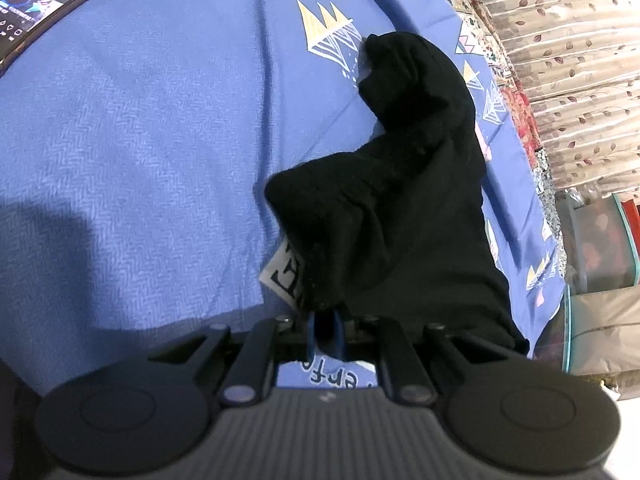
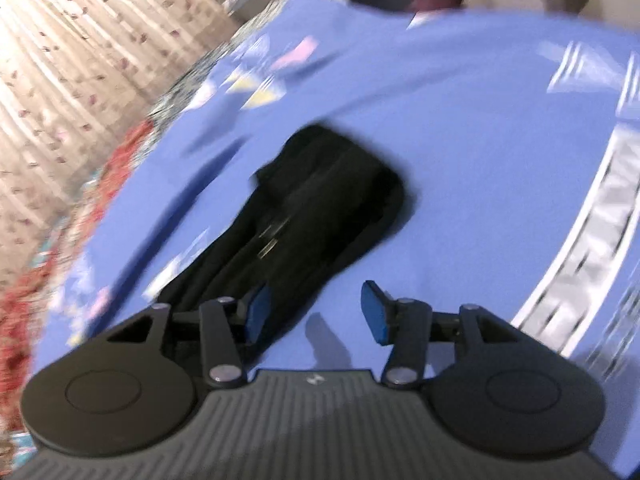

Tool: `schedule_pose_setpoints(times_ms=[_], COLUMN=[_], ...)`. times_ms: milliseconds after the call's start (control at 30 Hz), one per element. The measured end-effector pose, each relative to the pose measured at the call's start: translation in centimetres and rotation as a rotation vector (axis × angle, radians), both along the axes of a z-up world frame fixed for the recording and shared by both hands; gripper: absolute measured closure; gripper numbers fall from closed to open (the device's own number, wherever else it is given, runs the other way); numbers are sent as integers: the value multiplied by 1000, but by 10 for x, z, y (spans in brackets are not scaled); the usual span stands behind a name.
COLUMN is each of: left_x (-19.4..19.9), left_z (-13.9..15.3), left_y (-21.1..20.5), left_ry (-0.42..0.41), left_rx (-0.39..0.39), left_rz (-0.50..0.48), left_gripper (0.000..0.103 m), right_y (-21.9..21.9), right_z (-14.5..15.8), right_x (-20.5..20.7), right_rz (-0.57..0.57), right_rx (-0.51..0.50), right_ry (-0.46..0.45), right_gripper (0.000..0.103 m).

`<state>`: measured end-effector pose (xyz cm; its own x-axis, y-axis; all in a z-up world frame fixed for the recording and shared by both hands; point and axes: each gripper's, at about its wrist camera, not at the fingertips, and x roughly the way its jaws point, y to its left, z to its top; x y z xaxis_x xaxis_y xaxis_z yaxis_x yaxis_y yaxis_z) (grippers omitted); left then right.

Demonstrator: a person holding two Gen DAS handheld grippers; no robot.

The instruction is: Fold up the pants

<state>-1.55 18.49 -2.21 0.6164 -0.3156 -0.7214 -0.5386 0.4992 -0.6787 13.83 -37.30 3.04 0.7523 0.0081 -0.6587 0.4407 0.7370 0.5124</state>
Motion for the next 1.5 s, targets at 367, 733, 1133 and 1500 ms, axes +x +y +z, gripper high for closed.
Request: schedule_pose_setpoints(times_ms=[367,733,1133,1500], left_x=[-9,-10,-9,-15], left_z=[8,17,18,36], left_y=[-9,-20,-18,-14], left_ry=[8,9,14,-36], left_rx=[34,73,57,62], left_rz=[9,10,23,26], left_gripper=[94,94,92,94], right_y=[34,-181,-149,-155], right_z=[-5,63,17,53], right_x=[39,53,8,10], right_rz=[323,-327,-66,-118], right_rx=[-644,-241,83,42], right_ry=[119,78,56,-19], right_gripper=[64,55,46,96])
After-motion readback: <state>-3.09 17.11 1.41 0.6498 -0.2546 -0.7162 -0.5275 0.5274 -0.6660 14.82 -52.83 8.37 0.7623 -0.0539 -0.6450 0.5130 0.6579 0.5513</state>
